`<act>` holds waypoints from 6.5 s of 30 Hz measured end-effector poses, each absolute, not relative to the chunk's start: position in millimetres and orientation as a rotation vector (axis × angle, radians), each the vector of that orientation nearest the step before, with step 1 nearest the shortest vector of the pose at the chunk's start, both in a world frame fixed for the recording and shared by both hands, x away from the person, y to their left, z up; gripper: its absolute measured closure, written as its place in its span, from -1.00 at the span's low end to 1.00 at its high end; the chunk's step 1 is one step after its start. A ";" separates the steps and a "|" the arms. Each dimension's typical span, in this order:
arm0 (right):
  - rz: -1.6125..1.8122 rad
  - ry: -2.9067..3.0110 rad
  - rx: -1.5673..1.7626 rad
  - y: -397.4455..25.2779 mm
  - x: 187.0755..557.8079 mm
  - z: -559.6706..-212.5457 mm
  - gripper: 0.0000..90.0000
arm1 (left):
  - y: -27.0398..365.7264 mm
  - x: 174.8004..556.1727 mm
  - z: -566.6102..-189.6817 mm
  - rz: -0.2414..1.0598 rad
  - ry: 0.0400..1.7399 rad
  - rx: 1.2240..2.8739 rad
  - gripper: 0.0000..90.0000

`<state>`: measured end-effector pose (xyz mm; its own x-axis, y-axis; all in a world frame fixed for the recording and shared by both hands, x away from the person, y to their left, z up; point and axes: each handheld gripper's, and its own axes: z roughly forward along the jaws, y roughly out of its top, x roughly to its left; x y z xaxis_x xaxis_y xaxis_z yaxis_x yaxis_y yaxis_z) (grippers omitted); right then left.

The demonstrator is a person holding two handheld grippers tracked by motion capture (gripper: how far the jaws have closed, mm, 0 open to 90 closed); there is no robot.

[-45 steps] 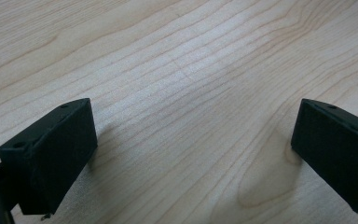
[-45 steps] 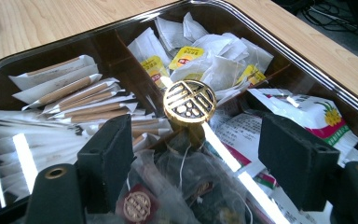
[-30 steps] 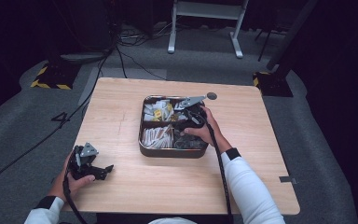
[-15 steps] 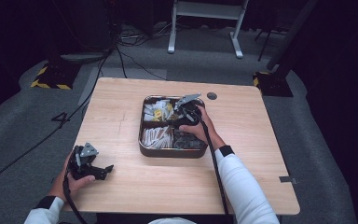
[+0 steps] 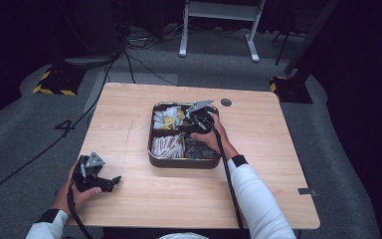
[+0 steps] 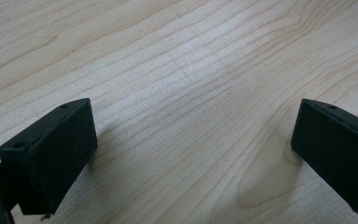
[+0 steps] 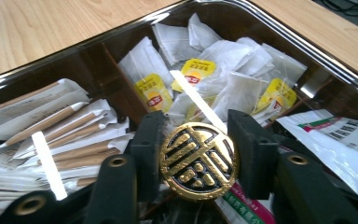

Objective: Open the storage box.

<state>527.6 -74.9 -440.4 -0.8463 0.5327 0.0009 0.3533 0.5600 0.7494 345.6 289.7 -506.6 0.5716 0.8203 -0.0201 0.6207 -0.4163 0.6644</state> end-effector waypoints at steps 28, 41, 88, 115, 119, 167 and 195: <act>1.149 2.533 0.736 -75.5 522.9 -431.8 0.30 | 289.7 345.6 -506.6 0.411 1.145 2.174 -0.99; 1.147 2.511 0.708 -78.0 517.8 -418.8 0.30 | 289.7 345.6 -506.6 0.411 1.145 2.174 -0.99; 1.145 2.448 0.745 -138.0 500.9 -391.7 0.30 | 289.7 345.6 -506.6 0.411 1.145 2.174 -0.99; 1.110 2.388 0.824 -207.1 479.8 -391.8 0.30 | 289.7 345.6 -506.6 0.411 1.146 2.174 -0.99; 1.104 2.380 0.834 -216.3 476.7 -392.6 0.30 | 289.6 345.5 -506.7 0.410 1.148 2.172 -0.99; 1.020 2.353 0.995 -309.4 456.3 -424.6 0.30 | 289.8 345.7 -506.6 0.410 1.145 2.174 -0.99; 0.950 2.394 1.068 -333.8 455.8 -454.3 0.30 | 289.8 345.8 -506.6 0.409 1.144 2.175 -0.99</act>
<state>455.8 -333.8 -454.3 -0.6540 0.7552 -0.0437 0.5197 0.4905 0.6995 345.8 289.8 -506.6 0.5728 0.8195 -0.0205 0.6203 -0.4170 0.6643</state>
